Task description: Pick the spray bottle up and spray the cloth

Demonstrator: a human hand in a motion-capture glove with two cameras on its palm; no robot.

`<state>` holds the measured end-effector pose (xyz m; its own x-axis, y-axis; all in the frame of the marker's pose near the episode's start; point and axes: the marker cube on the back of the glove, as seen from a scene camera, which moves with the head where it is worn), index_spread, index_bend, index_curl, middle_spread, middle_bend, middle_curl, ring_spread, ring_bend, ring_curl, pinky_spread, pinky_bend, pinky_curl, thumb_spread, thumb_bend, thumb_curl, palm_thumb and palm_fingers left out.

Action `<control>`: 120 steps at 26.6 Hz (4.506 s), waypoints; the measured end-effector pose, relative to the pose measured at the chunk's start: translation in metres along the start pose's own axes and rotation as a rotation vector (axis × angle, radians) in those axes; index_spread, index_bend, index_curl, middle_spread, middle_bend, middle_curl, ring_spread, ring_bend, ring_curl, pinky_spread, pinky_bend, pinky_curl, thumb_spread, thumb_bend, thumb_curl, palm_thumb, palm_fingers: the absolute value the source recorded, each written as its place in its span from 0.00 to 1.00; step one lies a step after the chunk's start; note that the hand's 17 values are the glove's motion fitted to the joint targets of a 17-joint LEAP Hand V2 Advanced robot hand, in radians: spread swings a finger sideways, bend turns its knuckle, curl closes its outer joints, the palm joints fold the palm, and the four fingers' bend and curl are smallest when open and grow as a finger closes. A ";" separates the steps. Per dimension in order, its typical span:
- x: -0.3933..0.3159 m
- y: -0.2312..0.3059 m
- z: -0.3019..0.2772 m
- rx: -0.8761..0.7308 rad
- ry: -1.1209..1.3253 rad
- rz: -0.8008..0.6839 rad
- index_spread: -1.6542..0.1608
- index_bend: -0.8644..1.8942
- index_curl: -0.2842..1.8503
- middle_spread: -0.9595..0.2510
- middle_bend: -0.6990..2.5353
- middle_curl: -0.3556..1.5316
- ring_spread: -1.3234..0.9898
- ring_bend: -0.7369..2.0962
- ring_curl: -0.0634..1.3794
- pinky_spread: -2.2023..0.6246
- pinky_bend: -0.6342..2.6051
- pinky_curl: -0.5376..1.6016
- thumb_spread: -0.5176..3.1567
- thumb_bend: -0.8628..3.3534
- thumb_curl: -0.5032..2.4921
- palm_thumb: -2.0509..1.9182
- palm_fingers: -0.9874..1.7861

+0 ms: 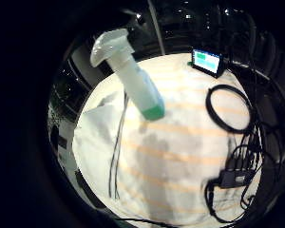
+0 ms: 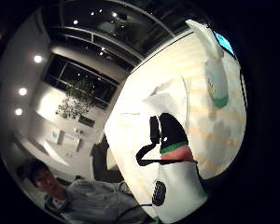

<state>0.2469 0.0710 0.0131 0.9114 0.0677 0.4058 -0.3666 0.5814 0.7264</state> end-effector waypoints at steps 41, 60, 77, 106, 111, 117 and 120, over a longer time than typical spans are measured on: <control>0.050 -0.080 0.070 0.095 -0.424 0.333 0.76 0.39 0.23 0.74 0.36 0.40 0.54 0.47 0.26 0.82 0.30 0.39 0.39 0.20 0.32 0.73 0.65; 0.020 -0.118 0.093 -0.004 -0.335 0.301 0.79 0.43 0.33 0.71 0.38 0.44 0.50 0.44 0.30 0.76 0.24 0.39 0.29 0.20 0.37 0.79 0.79; -0.012 -0.133 0.123 -0.176 -0.095 0.073 0.81 0.49 0.38 0.76 0.41 0.46 0.50 0.45 0.34 0.71 0.27 0.42 0.18 0.20 0.39 0.77 0.86; -0.141 -0.124 0.021 -0.634 0.398 -0.045 0.83 0.50 0.40 0.77 0.43 0.47 0.51 0.46 0.36 0.69 0.28 0.44 0.13 0.20 0.39 0.77 0.85; -0.138 -0.097 0.051 -0.727 0.416 -0.037 0.83 0.50 0.40 0.77 0.43 0.47 0.51 0.46 0.36 0.69 0.28 0.44 0.13 0.20 0.39 0.77 0.85; -0.127 -0.066 0.087 -0.822 0.448 -0.035 0.82 0.50 0.40 0.77 0.43 0.47 0.51 0.46 0.36 0.69 0.28 0.44 0.12 0.20 0.39 0.77 0.85; -0.130 -0.062 0.086 -0.821 0.454 -0.040 0.82 0.50 0.40 0.77 0.43 0.47 0.51 0.46 0.36 0.69 0.28 0.44 0.12 0.20 0.39 0.77 0.85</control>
<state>0.1348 -0.0434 -0.0374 0.9696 0.2446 0.0078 -0.2447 0.9685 0.0466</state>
